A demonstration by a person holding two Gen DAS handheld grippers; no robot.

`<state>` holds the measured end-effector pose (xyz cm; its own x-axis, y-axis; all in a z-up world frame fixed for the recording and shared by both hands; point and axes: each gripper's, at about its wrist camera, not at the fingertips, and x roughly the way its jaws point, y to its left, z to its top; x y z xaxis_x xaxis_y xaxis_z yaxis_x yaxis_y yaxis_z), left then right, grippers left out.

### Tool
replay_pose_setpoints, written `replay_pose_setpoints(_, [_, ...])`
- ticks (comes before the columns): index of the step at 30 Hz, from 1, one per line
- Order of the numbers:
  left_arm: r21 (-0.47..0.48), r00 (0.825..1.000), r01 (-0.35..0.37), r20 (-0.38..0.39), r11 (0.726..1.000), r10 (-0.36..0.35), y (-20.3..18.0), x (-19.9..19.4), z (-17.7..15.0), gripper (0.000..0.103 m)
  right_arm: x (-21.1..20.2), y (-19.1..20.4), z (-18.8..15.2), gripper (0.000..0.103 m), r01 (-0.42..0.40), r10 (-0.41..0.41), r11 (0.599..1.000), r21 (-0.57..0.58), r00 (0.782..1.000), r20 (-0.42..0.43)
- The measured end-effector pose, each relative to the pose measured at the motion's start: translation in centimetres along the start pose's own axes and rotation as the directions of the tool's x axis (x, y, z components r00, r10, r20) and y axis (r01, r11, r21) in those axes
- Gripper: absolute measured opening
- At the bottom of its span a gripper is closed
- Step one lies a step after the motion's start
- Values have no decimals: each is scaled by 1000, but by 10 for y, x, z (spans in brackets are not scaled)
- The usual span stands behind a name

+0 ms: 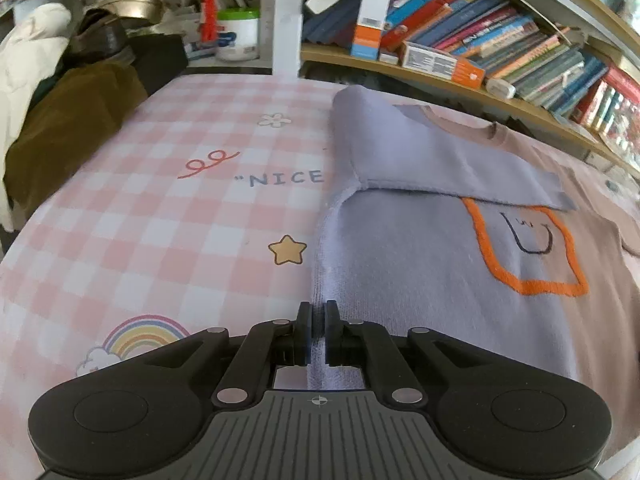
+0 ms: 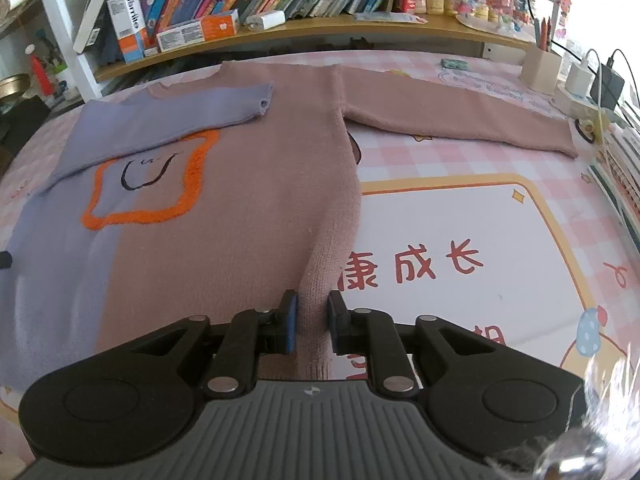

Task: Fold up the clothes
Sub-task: 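Fold the lavender side edge inward with the left gripper and release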

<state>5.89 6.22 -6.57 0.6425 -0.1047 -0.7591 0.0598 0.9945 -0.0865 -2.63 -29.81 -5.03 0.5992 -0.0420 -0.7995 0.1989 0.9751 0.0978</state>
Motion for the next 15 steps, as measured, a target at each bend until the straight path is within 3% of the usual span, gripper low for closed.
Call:
replay_pose_setpoints(2, [16,1000,-2,14,1000,1,-2,-6,0,12,-6,-4,2,34,-3,2,1000,28,1000,12])
replay_pose_setpoints(6, [32,999,-2,48,999,1,-4,-21,-1,24,-21,-4,1,36,10,-12,999,34,999,44])
replay_pose_setpoints(8, [22,998,-5,65,1000,4,-6,-30,-2,34,-28,-4,-1,41,25,-27,999,39,998,55])
replay_pose_setpoints(10, [8,997,-11,80,1000,10,-8,-40,-3,55,-35,-2,-2,45,36,-39,998,42,997,68])
replay_pose_setpoints(15, [31,995,-6,100,1000,3,-21,-60,-14,76,-53,1,-8,56,51,-55,998,45,993,100])
